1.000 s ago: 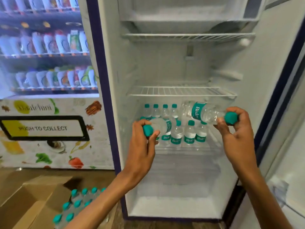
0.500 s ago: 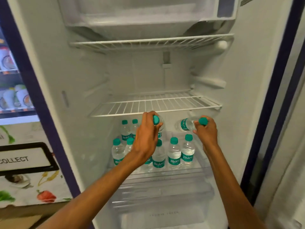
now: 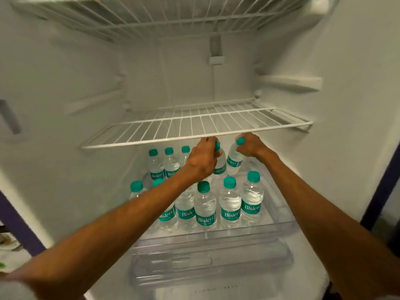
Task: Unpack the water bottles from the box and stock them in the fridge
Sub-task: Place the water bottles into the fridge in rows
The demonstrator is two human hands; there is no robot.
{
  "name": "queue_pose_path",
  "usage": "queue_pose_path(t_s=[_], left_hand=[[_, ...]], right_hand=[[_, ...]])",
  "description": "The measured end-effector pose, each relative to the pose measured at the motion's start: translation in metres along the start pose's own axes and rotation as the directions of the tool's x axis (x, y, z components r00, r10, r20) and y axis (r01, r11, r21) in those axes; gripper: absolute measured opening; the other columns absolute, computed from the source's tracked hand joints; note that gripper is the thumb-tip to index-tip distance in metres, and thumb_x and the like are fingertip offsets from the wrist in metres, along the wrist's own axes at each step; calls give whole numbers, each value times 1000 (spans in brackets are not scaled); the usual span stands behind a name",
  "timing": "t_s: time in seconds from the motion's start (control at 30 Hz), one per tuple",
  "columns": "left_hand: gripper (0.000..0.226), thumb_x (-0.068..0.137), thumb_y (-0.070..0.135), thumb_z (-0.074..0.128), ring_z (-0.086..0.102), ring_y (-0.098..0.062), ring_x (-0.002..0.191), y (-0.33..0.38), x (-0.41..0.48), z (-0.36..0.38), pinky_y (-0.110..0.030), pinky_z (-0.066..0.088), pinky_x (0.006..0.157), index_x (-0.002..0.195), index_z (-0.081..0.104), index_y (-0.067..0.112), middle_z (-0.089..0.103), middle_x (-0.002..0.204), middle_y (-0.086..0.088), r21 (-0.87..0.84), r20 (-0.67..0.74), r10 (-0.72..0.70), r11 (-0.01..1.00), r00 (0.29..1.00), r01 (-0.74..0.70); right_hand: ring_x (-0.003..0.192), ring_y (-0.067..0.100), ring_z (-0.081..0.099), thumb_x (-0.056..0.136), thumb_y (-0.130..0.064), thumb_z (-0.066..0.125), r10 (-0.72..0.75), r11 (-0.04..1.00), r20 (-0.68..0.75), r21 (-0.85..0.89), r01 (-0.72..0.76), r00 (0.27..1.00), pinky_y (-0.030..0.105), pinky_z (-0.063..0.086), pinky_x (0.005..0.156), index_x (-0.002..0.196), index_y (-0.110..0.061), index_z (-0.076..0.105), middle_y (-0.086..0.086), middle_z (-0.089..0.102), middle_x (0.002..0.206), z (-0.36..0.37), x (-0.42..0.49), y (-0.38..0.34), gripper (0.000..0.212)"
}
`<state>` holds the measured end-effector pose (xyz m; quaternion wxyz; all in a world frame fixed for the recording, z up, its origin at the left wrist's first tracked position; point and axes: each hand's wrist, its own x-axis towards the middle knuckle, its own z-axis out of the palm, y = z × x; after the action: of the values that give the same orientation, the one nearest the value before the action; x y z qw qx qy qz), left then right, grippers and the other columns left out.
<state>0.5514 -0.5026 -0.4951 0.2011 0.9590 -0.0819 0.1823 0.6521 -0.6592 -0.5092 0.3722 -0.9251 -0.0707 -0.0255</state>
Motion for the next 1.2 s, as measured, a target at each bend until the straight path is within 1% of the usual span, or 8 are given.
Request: queue_pose_path(t_s=[0.1, 0.27, 0.43, 0.57, 0.77, 0.93, 1.07, 1.2], left_hand=[[27, 98, 21, 52, 54, -33, 111, -6, 30, 10, -40, 45, 94, 122, 51, 7, 55, 124, -17, 87, 62, -51, 995, 997, 45], [29, 97, 21, 55, 54, -30, 109, -12, 56, 38, -37, 44, 94, 124, 50, 10, 51, 124, -15, 142, 138, -97, 987, 986, 77], [30, 97, 17, 55, 54, -27, 108, -14, 71, 54, -33, 44, 92, 126, 50, 10, 52, 124, -14, 184, 161, -105, 980, 981, 75], [30, 97, 16, 55, 54, -27, 107, -15, 76, 57, -32, 44, 91, 126, 49, 10, 54, 124, -15, 180, 134, -135, 978, 982, 110], [41, 97, 13, 54, 53, -29, 117, -9, 68, 48, -36, 45, 98, 136, 43, 12, 50, 134, -14, 133, 125, -114, 986, 986, 97], [43, 99, 11, 51, 46, -28, 130, -2, 44, 18, -34, 38, 106, 141, 43, 11, 47, 144, -12, 20, 52, -84, 996, 995, 83], [33, 100, 14, 48, 52, -26, 122, -3, -2, -5, -38, 44, 103, 133, 51, 16, 52, 136, -10, -122, -73, -49, 992, 996, 40], [29, 98, 10, 48, 57, -20, 113, -12, -51, -29, -33, 46, 97, 124, 58, 15, 59, 127, -5, -167, -215, 47, 982, 976, -85]], right_hand=[[122, 29, 52, 87, -9, 63, -30, 993, 122, -107, 43, 992, 35, 44, 102, 132, -6, 50, 13, 52, 137, 2, 12, -5, 47], [119, 26, 52, 89, -8, 61, -51, 968, 207, -232, 100, 977, 27, 42, 89, 133, -11, 49, 10, 50, 138, 5, 24, 1, 46], [119, 26, 52, 89, -6, 59, -102, 966, 188, -214, 142, 977, 26, 41, 89, 132, -11, 49, 10, 50, 137, 9, 33, 7, 44], [122, 28, 50, 89, -1, 58, -151, 968, 137, -179, 175, 979, 32, 41, 100, 133, -13, 49, 11, 49, 139, 20, 34, 10, 47], [130, 31, 45, 88, -2, 61, -155, 965, 68, -205, 165, 986, 40, 39, 107, 145, -17, 36, 13, 42, 146, 16, 24, 17, 64], [134, 29, 39, 87, -5, 61, -168, 974, -16, -158, 163, 986, 43, 37, 111, 142, -16, 42, 11, 42, 146, 11, -1, -6, 59], [125, 23, 50, 90, -4, 56, -209, 977, -60, 39, 212, 976, 31, 40, 104, 119, -18, 63, 5, 55, 135, 8, -41, -39, 33], [116, 21, 55, 89, -6, 54, -348, 933, -95, 66, 355, 933, 25, 40, 96, 115, -14, 66, 7, 60, 125, 15, -98, -70, 29]])
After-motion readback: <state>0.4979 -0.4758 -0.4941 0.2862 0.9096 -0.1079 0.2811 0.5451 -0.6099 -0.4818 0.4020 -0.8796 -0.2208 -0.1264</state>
